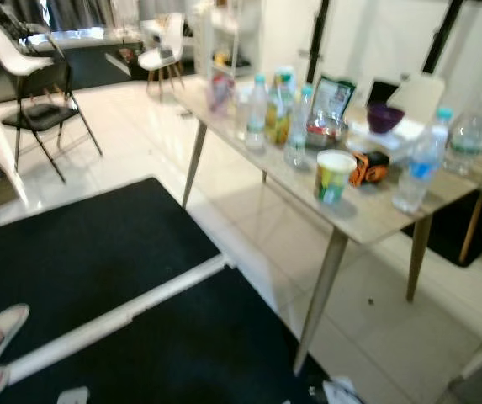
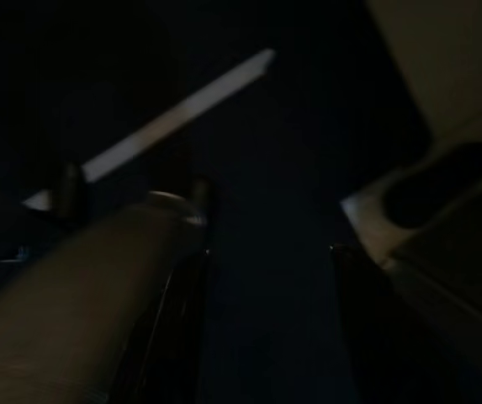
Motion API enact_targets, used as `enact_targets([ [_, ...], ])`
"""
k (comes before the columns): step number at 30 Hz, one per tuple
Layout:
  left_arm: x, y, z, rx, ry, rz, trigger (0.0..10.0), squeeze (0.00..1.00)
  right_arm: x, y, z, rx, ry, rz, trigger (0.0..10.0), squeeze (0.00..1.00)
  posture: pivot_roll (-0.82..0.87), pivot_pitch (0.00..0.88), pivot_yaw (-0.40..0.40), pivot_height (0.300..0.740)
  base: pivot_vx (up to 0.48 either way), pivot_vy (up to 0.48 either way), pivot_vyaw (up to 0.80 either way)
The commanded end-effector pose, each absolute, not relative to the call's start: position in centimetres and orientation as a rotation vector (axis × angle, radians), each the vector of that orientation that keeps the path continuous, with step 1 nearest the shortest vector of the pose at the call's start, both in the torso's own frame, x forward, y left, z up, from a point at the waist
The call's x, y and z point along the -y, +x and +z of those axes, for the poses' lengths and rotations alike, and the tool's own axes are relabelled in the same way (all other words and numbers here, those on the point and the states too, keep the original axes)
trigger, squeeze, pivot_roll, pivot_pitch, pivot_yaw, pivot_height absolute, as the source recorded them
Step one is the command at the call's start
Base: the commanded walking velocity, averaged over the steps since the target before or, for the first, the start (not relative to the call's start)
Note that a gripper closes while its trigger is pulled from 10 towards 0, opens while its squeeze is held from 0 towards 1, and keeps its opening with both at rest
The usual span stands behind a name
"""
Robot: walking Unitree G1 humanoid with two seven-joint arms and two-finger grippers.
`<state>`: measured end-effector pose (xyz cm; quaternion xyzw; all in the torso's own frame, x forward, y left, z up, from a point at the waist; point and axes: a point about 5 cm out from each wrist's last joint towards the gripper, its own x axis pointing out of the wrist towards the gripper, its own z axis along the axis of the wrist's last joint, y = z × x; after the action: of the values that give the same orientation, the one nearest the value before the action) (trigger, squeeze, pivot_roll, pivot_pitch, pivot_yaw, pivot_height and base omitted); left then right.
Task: Restocking fridge
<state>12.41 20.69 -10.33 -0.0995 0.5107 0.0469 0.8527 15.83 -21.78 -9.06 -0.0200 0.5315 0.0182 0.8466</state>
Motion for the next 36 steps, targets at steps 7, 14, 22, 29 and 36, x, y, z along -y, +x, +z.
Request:
enact_targets([
  [7,-20.91,12.71,-10.21,-1.073,-0.195,0.097,10.0,0.0,21.4,16.28,-8.94,-1.104,-0.035,0.048,10.0,0.0,0.03,0.0,0.016,0.74,0.272,0.0,0.0],
  [14,-20.66,12.86,-10.21,-1.07,-0.201,0.096,10.0,0.0,21.37,16.55,-8.84,-1.099,-0.031,0.044,10.0,0.0,0.03,0.0,0.014,0.74,0.273,0.0,0.0],
  [22,-20.39,12.96,-10.22,-1.068,-0.206,0.092,10.0,0.0,21.39,16.47,-8.87,-1.11,-0.041,0.054,10.0,0.0,0.02,0.0,0.012,0.74,0.272,0.0,-0.7],
  [29,-20.29,12.96,-10.24,-1.069,-0.208,0.093,10.0,0.0,21.37,16.46,-8.88,-1.115,-0.038,0.056,10.0,0.0,0.02,0.0,0.012,0.74,0.271,0.0,-0.8],
  [36,-20.36,12.88,-10.27,-1.073,-0.208,0.109,10.0,0.0,21.37,16.38,-8.92,-1.122,-0.041,0.058,10.0,0.0,0.02,0.0,0.01,0.74,0.037,0.0,-0.8],
])
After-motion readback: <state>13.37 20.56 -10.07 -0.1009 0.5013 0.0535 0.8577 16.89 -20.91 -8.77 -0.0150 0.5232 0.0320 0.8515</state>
